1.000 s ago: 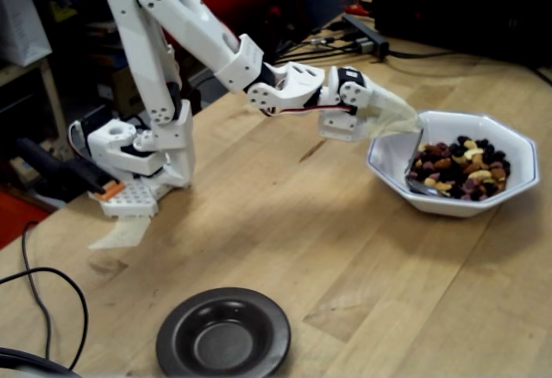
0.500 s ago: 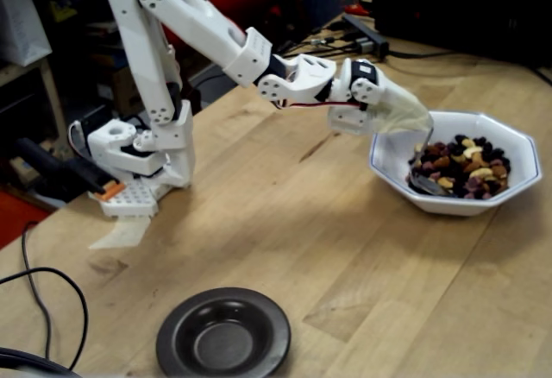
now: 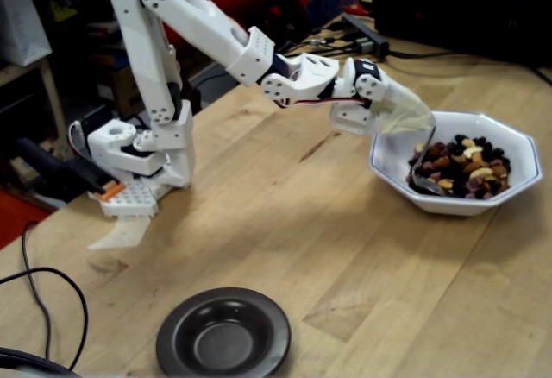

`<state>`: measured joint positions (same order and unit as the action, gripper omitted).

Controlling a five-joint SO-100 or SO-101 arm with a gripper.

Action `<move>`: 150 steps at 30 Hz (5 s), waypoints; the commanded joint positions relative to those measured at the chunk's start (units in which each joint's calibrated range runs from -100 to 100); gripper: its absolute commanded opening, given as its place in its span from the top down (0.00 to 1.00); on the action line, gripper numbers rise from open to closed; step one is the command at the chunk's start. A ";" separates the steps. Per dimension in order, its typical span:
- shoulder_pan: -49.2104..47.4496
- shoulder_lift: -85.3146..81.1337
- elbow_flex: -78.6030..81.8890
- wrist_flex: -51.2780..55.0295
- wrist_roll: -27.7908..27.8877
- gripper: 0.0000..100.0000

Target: Use spoon to transfer food from the white bowl to brown plate

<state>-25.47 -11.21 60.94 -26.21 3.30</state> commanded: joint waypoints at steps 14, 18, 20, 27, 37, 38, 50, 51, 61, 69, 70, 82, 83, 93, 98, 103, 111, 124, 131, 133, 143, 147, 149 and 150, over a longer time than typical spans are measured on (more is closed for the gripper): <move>-3.34 11.33 -15.90 -0.74 -3.13 0.96; -3.71 13.99 -18.82 -0.74 -3.13 0.96; -3.78 13.99 -19.26 -0.74 -3.13 0.96; -3.78 13.90 -19.00 -0.74 -3.42 0.96; -3.41 12.96 -18.82 -0.74 -3.47 0.96; -3.34 11.93 -18.82 -0.66 -3.47 0.96; -3.27 1.92 -13.51 -0.66 -3.47 0.96; -3.19 1.58 -13.51 -0.74 -3.47 0.96; -3.04 0.89 -13.86 -0.74 -3.47 0.96; -2.90 0.81 -13.95 -0.74 -3.32 0.96; -2.53 0.81 -13.95 -0.74 -3.32 0.96; 1.77 -7.24 -14.04 -0.19 -3.32 0.96; 1.84 -8.01 -13.95 -0.19 -3.27 0.96; 7.10 -12.37 -13.42 0.05 -3.08 0.96; 9.99 -13.83 -13.24 0.05 -3.08 0.96; 13.77 -14.08 -13.24 0.05 -3.08 0.96; 21.25 -14.08 -13.24 0.05 -3.08 0.96; 30.29 -14.25 -13.24 0.05 -3.08 0.96; 34.59 -14.25 -13.24 0.05 -3.08 0.96; 35.84 -14.25 -13.24 0.05 -3.08 0.96; 40.73 -14.25 -13.16 0.05 -3.08 0.96; 43.92 -14.25 -13.16 0.05 -3.08 0.96; 45.55 -14.25 -13.16 0.05 -3.08 0.96; 46.44 -14.25 -13.16 0.05 -3.08 0.96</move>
<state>16.35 -20.91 48.32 -26.13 0.07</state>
